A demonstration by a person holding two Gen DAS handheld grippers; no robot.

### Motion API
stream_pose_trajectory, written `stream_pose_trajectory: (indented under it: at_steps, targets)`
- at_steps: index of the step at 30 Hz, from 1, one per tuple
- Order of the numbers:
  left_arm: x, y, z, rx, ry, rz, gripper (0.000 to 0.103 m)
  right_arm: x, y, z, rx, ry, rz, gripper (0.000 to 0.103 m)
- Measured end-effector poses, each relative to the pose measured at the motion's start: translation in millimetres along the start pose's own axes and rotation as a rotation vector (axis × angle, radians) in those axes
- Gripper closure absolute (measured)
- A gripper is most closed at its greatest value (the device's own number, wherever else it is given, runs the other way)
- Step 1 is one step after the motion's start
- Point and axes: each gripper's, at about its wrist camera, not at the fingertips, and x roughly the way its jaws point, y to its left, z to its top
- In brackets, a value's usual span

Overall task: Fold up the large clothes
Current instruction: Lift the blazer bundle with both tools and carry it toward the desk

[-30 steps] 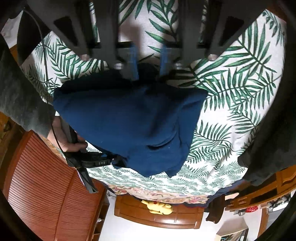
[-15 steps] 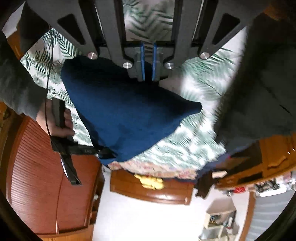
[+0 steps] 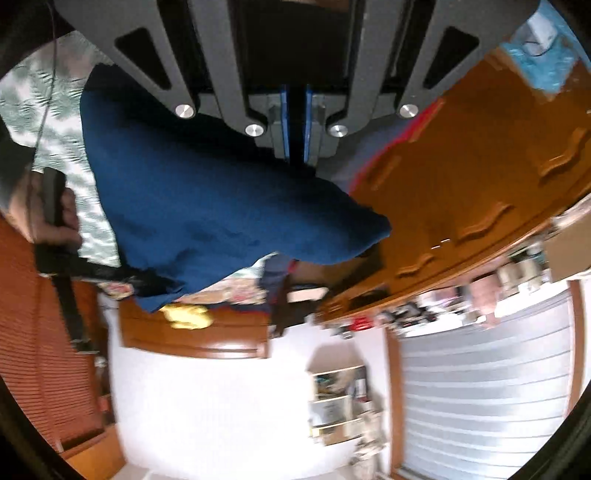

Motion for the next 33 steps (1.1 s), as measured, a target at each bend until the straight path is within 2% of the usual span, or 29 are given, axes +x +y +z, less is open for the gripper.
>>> stream_pose_trajectory:
  at_steps: [2, 5, 6, 8, 9, 10, 12, 16, 19, 21, 25, 28, 33]
  targets:
    - [9.2, 26.3, -9.3, -0.015, 0.034, 0.054, 0.098, 16.7, 24.3, -2.6, -0.018, 0.021, 0.018, 0.092]
    - [30.2, 55.1, -36.1, -0.056, 0.124, 0.099, 0.098, 67.1, 58.8, -22.8, -0.054, 0.216, 0.045, 0.083]
    - [32.6, 58.2, -46.2, -0.065, 0.138, 0.096, 0.098, 75.2, 65.6, -30.1, -0.074, 0.248, 0.027, 0.076]
    - [34.4, 66.2, -64.5, -0.074, 0.156, 0.096, 0.096, 79.3, 79.3, -46.7, -0.158, 0.238, -0.037, 0.070]
    - [35.3, 65.6, -71.1, -0.073, 0.161, 0.094, 0.095, 76.4, 83.2, -50.6, -0.183, 0.220, -0.045, 0.064]
    - [32.8, 66.4, -78.3, -0.070, 0.165, 0.101, 0.095, 73.5, 86.9, -54.4, -0.200, 0.204, -0.045, 0.053]
    - [24.3, 63.7, -85.2, -0.068, 0.167, 0.105, 0.095, 70.0, 89.2, -60.2, -0.195, 0.206, -0.015, 0.047]
    - [1.7, 58.7, -87.3, -0.077, 0.151, 0.092, 0.090, 58.4, 107.8, -72.6, -0.185, 0.235, 0.120, 0.047]
    - [-19.2, 57.7, -85.3, -0.088, 0.134, 0.089, 0.087, 40.8, 143.0, -83.4, -0.205, 0.222, 0.244, 0.047]
    - [-24.5, 54.7, -83.8, -0.091, 0.126, 0.097, 0.086, 33.9, 162.5, -92.3, -0.195, 0.247, 0.344, 0.047]
    - [-35.5, 56.2, -85.0, -0.107, 0.095, 0.143, 0.083, 32.5, 188.1, -105.6, -0.220, 0.272, 0.352, 0.047]
    - [-38.1, 57.1, -87.1, -0.119, 0.093, 0.146, 0.079, 48.4, 197.6, -127.3, -0.257, 0.345, 0.329, 0.047]
    - [-43.5, 49.1, -86.2, -0.117, 0.086, 0.147, 0.077, 37.5, 192.0, -131.5, -0.230, 0.314, 0.329, 0.047]
